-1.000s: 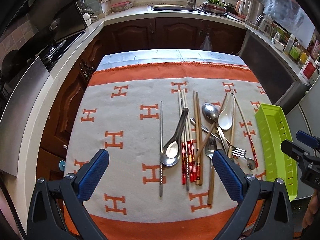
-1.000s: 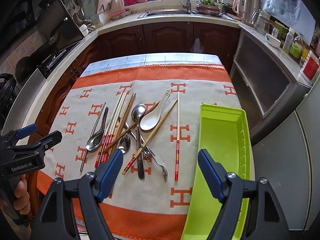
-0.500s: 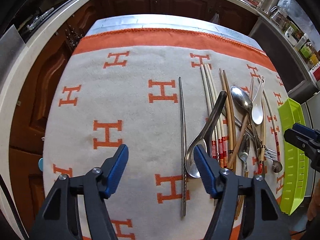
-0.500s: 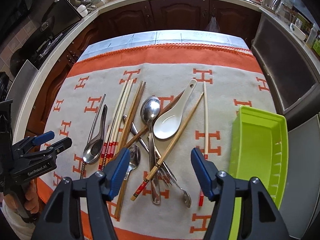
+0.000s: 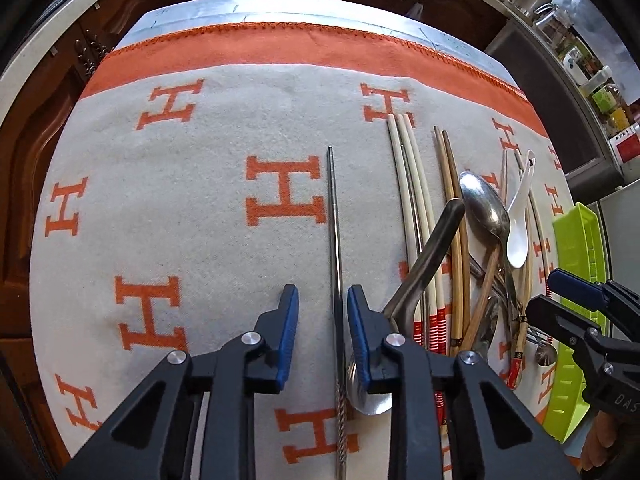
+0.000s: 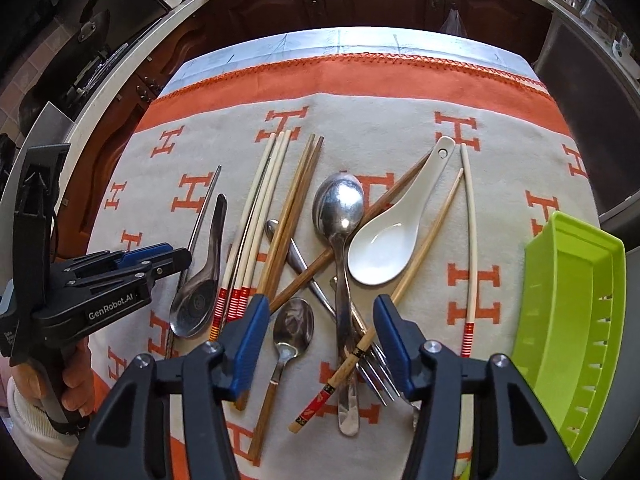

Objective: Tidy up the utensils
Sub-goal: 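Lower the left tool onto the thin metal chopstick and close it, then grasp a wooden chopstick with the right tool while the left tool holds the metal chopstick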

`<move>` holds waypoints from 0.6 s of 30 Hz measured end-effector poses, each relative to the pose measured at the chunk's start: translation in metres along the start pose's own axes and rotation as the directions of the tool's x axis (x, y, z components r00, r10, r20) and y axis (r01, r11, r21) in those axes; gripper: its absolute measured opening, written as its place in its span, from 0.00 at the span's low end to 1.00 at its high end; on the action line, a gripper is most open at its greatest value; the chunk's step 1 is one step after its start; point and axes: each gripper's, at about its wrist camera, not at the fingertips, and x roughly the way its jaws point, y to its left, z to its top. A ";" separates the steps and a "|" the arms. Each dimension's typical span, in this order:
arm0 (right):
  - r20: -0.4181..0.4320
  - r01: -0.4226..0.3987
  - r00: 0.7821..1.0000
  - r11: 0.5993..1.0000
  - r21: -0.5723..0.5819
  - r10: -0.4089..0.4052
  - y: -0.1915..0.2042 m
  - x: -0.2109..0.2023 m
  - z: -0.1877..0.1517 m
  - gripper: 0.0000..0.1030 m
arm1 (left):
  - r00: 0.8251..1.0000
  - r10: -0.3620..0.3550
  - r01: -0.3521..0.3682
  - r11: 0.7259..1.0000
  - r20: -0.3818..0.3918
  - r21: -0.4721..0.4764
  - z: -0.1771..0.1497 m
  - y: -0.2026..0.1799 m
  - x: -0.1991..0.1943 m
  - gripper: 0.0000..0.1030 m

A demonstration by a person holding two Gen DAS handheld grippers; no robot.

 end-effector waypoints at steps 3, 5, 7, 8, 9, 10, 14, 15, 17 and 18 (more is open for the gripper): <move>0.001 -0.011 1.000 1.000 -0.002 0.011 0.000 0.002 0.002 0.53 | 1.000 0.025 -0.025 0.999 0.015 0.019 -0.001 -0.005 0.001 0.23; 0.007 -0.029 1.000 1.000 0.003 0.029 0.001 0.003 0.002 0.52 | 0.999 0.042 -0.043 0.999 0.034 0.031 -0.004 -0.009 0.002 0.23; 0.013 -0.046 0.999 0.999 0.008 0.046 0.002 0.005 0.003 0.51 | 0.997 0.052 -0.054 0.998 0.057 0.043 -0.010 -0.012 0.002 0.24; 0.015 -0.053 0.998 0.999 0.009 0.053 0.002 0.005 0.002 0.50 | 0.996 0.056 -0.059 0.997 0.074 0.045 -0.014 -0.013 0.001 0.24; 0.018 -0.060 0.998 0.998 0.009 0.060 0.003 0.007 0.002 0.48 | 0.994 0.058 -0.062 0.997 0.088 0.048 -0.017 -0.014 0.000 0.24; 0.021 -0.065 0.998 0.998 0.006 0.065 0.005 0.008 0.001 0.45 | 0.993 0.060 -0.065 0.997 0.102 0.051 -0.021 -0.014 0.000 0.23; 0.020 -0.063 0.998 0.998 -0.020 0.063 0.013 0.021 0.000 0.29 | 0.989 0.064 -0.072 0.996 0.133 0.055 -0.032 -0.011 -0.004 0.21; 0.020 -0.061 0.998 0.998 -0.021 0.061 0.014 0.024 0.000 0.24 | 0.988 0.070 -0.078 0.996 0.138 0.050 -0.034 -0.009 -0.005 0.14; 0.023 -0.061 0.998 0.998 -0.022 0.062 0.015 0.029 0.001 0.21 | 0.986 0.083 -0.089 0.995 0.142 0.035 -0.038 -0.002 -0.008 0.06; 0.026 -0.064 0.998 0.998 -0.021 0.064 0.015 0.030 0.001 0.21 | 0.988 0.069 -0.072 0.997 0.141 0.022 -0.039 0.002 -0.009 0.06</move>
